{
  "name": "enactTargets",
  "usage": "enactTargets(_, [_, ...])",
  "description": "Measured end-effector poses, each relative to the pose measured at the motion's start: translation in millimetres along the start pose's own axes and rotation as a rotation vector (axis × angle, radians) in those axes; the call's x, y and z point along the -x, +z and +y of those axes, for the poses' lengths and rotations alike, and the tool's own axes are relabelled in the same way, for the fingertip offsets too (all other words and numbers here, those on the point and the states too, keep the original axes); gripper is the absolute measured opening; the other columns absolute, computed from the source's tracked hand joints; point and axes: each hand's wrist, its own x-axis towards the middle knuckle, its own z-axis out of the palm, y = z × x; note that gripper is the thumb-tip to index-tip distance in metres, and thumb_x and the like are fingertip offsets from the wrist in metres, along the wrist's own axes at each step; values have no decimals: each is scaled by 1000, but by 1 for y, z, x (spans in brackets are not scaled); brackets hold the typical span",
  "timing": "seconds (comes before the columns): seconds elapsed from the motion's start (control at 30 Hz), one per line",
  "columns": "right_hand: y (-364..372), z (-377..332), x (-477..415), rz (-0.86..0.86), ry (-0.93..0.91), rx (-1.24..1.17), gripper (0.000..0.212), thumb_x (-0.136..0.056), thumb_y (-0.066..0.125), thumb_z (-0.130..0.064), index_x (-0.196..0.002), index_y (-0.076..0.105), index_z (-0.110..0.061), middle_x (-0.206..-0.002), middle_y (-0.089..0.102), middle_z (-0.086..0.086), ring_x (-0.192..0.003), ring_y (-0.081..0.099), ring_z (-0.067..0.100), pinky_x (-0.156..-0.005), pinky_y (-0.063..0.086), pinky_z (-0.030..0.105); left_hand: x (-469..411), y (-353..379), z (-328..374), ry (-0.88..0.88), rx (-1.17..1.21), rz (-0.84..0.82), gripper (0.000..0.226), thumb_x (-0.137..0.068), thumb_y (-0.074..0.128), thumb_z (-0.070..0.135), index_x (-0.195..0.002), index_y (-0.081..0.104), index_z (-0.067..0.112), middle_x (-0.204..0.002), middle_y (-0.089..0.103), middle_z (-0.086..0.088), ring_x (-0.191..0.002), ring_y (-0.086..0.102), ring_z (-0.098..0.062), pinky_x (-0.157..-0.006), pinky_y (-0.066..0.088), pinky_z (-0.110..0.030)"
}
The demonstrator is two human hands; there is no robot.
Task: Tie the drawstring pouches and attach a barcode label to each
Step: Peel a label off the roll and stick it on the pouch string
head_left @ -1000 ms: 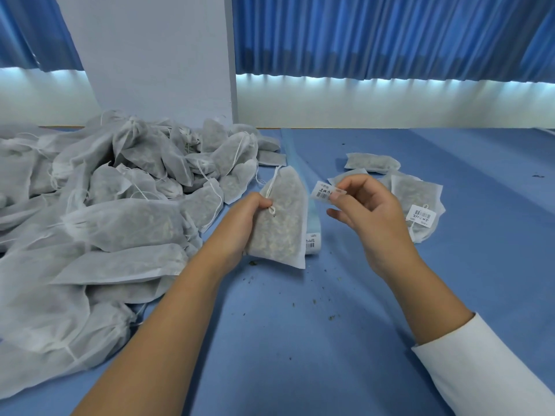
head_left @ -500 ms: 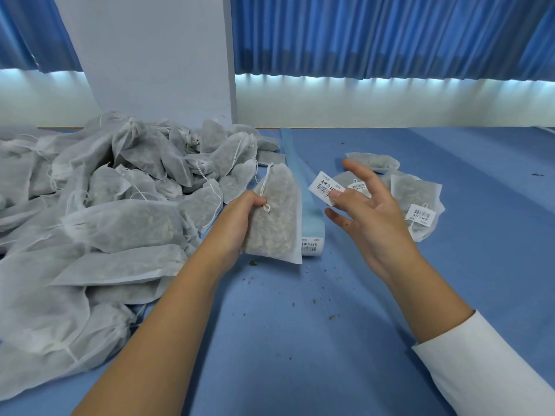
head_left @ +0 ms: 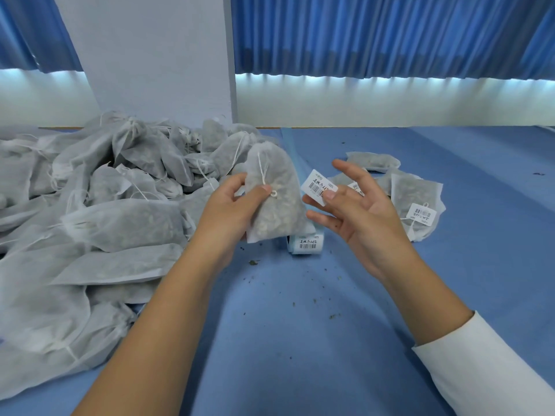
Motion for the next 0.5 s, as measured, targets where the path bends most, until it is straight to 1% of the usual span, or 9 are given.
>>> enactTargets(0.03, [0, 0, 0, -9, -7, 7, 46, -91, 63, -4, -132, 50, -19, -95, 72, 10, -102, 69, 35, -79, 58, 34, 1, 1, 1, -10, -17, 6, 7, -90, 69, 22, -95, 68, 27, -77, 75, 4, -67, 70, -11, -58, 52, -27])
enactTargets(0.13, [2, -1, 2, -36, -36, 6, 44, -93, 59, 0, -132, 50, -18, -93, 70, 11, -100, 70, 37, -79, 57, 32, 3, 4, 2, -36, -84, 13, 15, -83, 74, 16, -96, 67, 21, -79, 75, -1, -72, 73, -18, -70, 57, -36])
enactTargets(0.23, [5, -3, 4, -64, -54, -14, 46, -89, 63, -2, -130, 51, -20, -93, 65, 14, -102, 69, 35, -82, 57, 31, 8, 8, 4, -17, -140, -21, 22, -78, 77, 11, -96, 66, 18, -75, 75, -2, -69, 72, -19, -74, 58, -39])
enactTargets(0.3, [7, -4, 5, -81, -51, -24, 49, -85, 68, -6, -129, 52, -20, -90, 64, 12, -100, 70, 29, -83, 56, 30, 12, 12, 5, 1, -190, -58, 26, -74, 78, 15, -98, 67, 18, -73, 75, 0, -69, 72, -18, -74, 59, -41])
enactTargets(0.37, [9, -5, 4, -78, -42, -24, 50, -82, 67, -7, -129, 52, -20, -91, 64, 12, -96, 70, 24, -84, 56, 30, 17, 16, 7, -4, -229, -103, 34, -66, 79, 22, -97, 66, 19, -74, 76, 1, -72, 73, -19, -75, 60, -43])
enactTargets(0.43, [9, -4, 4, -54, -38, -18, 46, -86, 63, -4, -129, 52, -18, -94, 64, 15, -97, 70, 24, -85, 56, 30, 20, 19, 9, -14, -254, -146, 39, -59, 75, 25, -96, 65, 20, -75, 76, -1, -78, 74, -24, -78, 60, -45])
enactTargets(0.5, [8, -4, 3, -31, -32, -14, 41, -91, 59, 0, -128, 52, -17, -93, 67, 13, -99, 70, 24, -86, 56, 31, 22, 21, 10, -23, -265, -167, 41, -58, 74, 25, -98, 64, 20, -78, 77, -2, -81, 74, -26, -82, 60, -49])
